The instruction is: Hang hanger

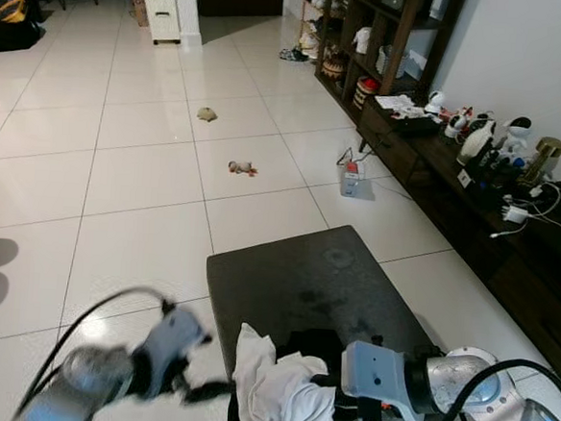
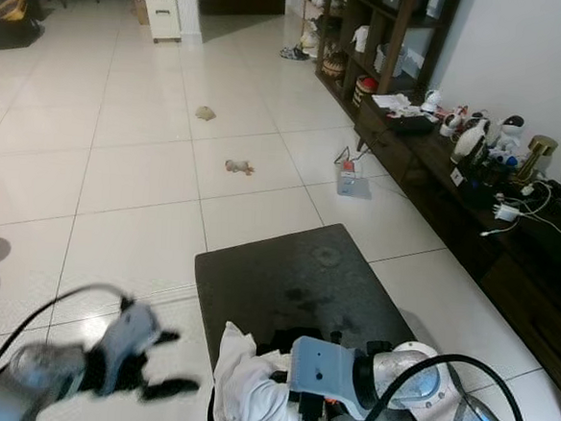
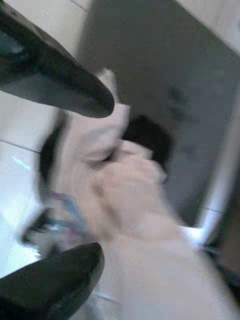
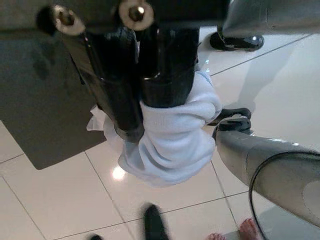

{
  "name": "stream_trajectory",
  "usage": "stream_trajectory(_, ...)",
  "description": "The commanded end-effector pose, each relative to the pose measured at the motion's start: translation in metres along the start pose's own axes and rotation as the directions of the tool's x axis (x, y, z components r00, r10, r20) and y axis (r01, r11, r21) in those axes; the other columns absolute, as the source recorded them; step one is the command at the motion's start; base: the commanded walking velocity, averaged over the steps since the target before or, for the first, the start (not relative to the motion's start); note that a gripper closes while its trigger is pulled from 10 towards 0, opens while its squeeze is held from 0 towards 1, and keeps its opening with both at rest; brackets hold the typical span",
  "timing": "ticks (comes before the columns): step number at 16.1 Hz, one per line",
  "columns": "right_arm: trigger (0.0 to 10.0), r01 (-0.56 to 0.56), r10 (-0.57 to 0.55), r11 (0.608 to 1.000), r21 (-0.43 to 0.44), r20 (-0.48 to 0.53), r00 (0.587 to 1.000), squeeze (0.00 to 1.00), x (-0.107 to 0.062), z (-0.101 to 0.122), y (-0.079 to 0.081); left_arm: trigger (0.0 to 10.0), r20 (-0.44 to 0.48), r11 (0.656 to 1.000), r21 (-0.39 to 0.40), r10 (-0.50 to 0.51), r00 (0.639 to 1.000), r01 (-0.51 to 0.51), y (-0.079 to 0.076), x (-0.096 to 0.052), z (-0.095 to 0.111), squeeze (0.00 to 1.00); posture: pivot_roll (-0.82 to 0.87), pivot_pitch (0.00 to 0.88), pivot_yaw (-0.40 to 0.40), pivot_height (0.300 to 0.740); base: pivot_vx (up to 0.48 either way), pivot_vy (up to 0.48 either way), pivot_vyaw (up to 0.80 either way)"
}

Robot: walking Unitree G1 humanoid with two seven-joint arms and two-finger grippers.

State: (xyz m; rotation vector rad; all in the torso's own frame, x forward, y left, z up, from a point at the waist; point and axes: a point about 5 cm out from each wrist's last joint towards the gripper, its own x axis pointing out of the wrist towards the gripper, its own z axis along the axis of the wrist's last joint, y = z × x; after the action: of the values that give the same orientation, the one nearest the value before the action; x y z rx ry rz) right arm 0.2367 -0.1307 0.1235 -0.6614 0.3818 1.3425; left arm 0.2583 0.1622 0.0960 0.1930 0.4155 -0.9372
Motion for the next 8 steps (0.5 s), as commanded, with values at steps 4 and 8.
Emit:
stream_trajectory(4,10.0,0.131,-0.132,0.99,0.043,0.026,0.991,0.0,-0.001,0.002,-0.011,10.0,0.175,0.964,-0.249,-0.049,0.983,0.093,-0.021,-0.011,0.0,0.0,0.02,0.08,-0.009,0.74,0.0,0.0,0.0)
stream_trajectory(8,10.0,0.175,-0.179,0.982,0.077,0.049,0.983,0.0,0.004,0.003,-0.016,10.0,0.089,0.954,-0.299,0.007,0.996,0.02,-0.022,-0.024,-0.018,0.0,0.03,0.089,-0.006,0.74,0.0,0.0,0.0)
